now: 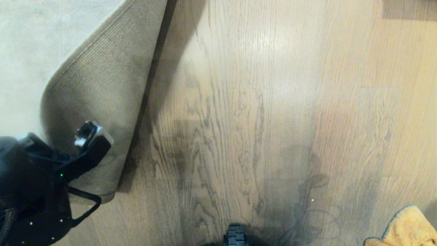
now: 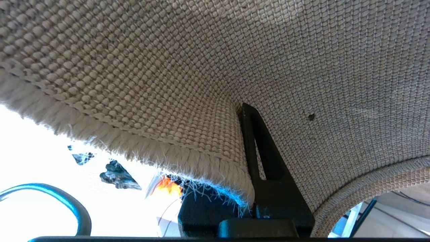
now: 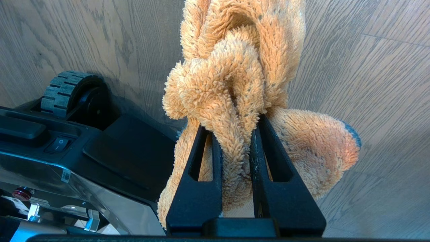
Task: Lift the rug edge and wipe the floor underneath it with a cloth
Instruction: Wipe the floor under the carpet with a rag, then lay down the carpet
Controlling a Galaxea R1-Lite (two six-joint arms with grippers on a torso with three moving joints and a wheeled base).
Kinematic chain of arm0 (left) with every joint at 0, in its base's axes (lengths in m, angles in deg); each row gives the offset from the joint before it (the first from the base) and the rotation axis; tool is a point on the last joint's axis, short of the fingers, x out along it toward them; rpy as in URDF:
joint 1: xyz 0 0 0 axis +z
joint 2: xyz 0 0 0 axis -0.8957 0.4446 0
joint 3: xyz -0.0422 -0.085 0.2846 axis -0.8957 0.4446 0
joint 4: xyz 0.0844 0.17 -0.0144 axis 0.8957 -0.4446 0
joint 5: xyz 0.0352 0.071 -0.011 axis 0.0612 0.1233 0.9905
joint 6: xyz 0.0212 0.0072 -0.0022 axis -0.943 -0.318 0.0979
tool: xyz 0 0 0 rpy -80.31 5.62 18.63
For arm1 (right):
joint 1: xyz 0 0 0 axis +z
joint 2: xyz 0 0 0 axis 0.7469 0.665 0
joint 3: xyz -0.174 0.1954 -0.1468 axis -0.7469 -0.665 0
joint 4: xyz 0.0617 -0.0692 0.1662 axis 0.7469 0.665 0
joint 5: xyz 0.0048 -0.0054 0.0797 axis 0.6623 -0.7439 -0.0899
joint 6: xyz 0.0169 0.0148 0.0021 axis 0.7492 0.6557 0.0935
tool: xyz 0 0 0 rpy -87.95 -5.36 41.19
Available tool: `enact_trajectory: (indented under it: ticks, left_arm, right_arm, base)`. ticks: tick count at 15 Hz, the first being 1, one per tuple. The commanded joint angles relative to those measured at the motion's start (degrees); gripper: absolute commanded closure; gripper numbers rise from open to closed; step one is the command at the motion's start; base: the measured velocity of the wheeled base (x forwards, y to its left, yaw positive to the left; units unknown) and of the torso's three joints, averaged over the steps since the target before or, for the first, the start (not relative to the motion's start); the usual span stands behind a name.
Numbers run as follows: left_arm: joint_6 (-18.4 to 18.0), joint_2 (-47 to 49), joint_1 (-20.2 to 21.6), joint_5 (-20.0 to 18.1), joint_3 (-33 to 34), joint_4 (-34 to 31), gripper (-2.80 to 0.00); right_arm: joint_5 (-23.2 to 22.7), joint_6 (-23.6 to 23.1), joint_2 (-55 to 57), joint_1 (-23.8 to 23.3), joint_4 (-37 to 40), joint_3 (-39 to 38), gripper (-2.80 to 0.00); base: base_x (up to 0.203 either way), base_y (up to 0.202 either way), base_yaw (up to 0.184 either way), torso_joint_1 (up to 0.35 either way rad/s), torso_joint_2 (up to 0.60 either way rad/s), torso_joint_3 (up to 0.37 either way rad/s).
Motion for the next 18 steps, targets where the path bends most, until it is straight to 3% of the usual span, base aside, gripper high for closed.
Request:
enact_trajectory:
  ticks: [1,4,7,13,18]
  left_arm:
    - [-0.4,0.1,-0.5,0.4,-0.1,0.5,0.00]
    - [-0.4,0.1,-0.5,0.4,0.0,0.5,0.00]
    - [-0.4,0.1,-0.5,0.4,-0.1,0.5,0.00]
    - [-0.4,0.0,-0.5,0.6,-0.1,0.5,0.00]
    - [-0.4,-0.4,-0.4,0.7,-0.6,0.5,0.00]
  right_arm:
    - [-0.1,-0.1,0.2,0.0,0.0,0.0,0.00]
    - [-0.1,-0.1,0.2,-0.6,0.0,0.0,0.00]
    - [-0.1,-0.1,-2.3,-5.0,0.0,0.0,0.00]
    - [-0.1,0.1,-16.0,-5.5,0.0,0.0,0.00]
    - [0.2,2.1,-16.1,-5.6,0.0,0.0,0.00]
  base:
    - [0.000,0.000,0.000,0.000,0.00,0.000]
    - [0.000,0.000,0.000,0.000,0.00,0.000]
    - [0.000,0.000,0.000,0.000,0.00,0.000]
    - [0.000,0.000,0.000,0.000,0.00,0.000]
    - [0.000,0.000,0.000,0.000,0.00,0.000]
